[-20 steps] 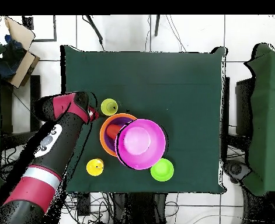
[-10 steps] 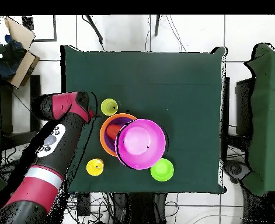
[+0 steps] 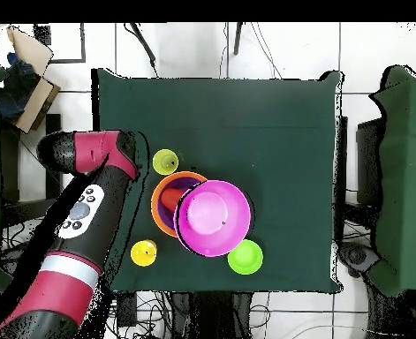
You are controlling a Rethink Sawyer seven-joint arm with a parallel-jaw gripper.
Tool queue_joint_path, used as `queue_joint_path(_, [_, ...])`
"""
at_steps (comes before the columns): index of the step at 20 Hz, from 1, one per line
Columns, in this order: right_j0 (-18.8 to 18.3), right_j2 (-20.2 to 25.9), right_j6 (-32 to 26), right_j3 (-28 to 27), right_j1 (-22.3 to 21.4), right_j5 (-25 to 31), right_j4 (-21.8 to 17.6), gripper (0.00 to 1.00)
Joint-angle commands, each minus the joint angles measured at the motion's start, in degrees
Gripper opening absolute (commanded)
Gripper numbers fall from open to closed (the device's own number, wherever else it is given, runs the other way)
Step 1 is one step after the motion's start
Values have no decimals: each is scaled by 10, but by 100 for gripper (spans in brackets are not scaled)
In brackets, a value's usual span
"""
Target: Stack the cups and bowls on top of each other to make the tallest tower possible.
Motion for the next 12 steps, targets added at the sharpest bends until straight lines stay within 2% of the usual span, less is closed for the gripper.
queue_joint_path(1, [-17, 64, 68, -8, 2, 59, 0, 100])
queue_joint_path(6, [-18, 50, 73, -16, 3, 81, -10, 100])
queue_joint_path(12, [-23, 50, 51, 8, -7, 66, -21, 100])
